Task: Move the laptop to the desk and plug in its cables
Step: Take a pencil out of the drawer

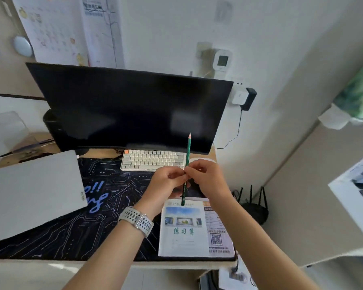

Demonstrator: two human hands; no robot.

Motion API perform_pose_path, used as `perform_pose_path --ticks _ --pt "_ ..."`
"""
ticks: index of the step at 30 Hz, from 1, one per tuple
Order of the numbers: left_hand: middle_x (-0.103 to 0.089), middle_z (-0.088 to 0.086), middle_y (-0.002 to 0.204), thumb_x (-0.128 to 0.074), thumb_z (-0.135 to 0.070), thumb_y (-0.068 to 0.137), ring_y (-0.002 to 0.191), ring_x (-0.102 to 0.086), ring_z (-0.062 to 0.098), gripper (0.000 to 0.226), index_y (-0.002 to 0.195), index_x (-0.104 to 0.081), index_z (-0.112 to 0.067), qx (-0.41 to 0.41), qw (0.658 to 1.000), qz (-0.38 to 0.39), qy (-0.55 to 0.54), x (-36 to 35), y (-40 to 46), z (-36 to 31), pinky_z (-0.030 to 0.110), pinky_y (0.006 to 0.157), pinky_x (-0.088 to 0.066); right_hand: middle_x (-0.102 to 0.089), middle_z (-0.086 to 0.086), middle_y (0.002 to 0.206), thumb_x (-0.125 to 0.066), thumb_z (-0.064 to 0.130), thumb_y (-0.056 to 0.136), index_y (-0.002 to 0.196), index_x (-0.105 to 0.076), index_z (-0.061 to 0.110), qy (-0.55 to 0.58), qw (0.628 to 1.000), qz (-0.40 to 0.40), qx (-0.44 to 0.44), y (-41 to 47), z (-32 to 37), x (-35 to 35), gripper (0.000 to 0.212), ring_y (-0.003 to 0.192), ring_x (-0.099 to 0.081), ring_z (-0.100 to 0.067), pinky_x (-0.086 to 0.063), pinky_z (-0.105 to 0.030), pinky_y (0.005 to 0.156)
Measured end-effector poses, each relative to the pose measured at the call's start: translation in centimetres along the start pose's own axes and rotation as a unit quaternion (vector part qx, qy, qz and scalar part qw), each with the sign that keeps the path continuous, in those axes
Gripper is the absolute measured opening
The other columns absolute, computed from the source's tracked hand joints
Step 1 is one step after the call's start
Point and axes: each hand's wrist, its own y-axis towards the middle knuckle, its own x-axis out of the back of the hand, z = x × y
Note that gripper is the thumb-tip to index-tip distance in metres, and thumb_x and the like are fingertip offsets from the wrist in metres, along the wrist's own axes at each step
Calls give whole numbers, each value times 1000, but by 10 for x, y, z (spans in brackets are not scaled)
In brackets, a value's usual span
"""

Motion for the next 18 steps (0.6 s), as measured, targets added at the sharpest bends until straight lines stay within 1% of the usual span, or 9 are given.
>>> perform_pose_path --ticks 2,4,6,7,9,10,12,15,18 --pt "-71 5 78 -64 -11 88 76 -66 21 7 85 -70 -12 0 1000 15 14 -20 8 3 37 69 -56 -67 -4 70 -67 15 83 79 -70 12 7 1000 -12 -5 0 -8 21 7 62 -60 -11 -48 -20 58" --pt "-71 5 80 -65 -13 88 75 -66 19 5 88 -70 -10 11 999 28 21 -35 16 7 29 63 -55 -67 -2 69 -66 14 83 79 -70 11 1 1000 -24 -9 -1 -16 37 7 60 -59 -7 -46 -17 56" --pt "-70 6 79 -65 -13 89 70 -64 16 8 92 -67 -6 28 998 43 30 -47 24 13 25 60 -52 -69 -5 71 -66 14 84 79 -70 10 -5 999 -41 -20 -1 -28 48 7 62 -62 -12 -51 -21 58" --pt "-69 4 78 -64 -12 89 67 -63 13 9 93 -66 -5 37 997 51 34 -52 28 16 26 61 -52 -70 -7 72 -66 16 83 79 -69 11 -8 998 -50 -29 1 -35 52 8 65 -64 -17 -54 -28 62" --pt "-67 0 75 -64 -11 89 67 -64 10 8 93 -66 -5 53 995 64 51 -59 37 24 27 66 -55 -71 -8 74 -66 19 82 77 -69 14 -23 996 -69 -49 5 -52 57 7 70 -66 -25 -55 -41 70" --pt "-68 1 76 -64 -11 88 69 -65 10 8 94 -66 -5 63 993 71 64 -62 42 29 27 68 -55 -71 -7 74 -66 20 81 76 -69 16 -36 995 -78 -57 7 -60 59 7 71 -66 -26 -54 -42 70" --pt "-70 5 79 -65 -11 87 71 -65 11 9 94 -66 -6 87 988 82 94 -64 50 41 26 68 -53 -70 -4 73 -66 20 80 78 -69 16 -68 990 -96 -76 11 -77 62 6 68 -63 -21 -51 -38 68" --pt "-72 9 81 -68 -11 82 70 -64 16 5 87 -68 -9 99 972 75 198 -60 65 66 31 67 -54 -70 -5 74 -63 18 82 78 -68 14 -112 981 -106 -120 13 -103 64 8 66 -58 -15 -47 -29 63" --pt "-72 0 85 -70 -24 80 77 -65 18 5 83 -67 -21 55 918 71 387 -47 77 90 33 74 -54 -69 -4 76 -62 19 84 73 -65 17 -183 965 -90 -168 17 -134 61 12 71 -62 -17 -47 -26 61"
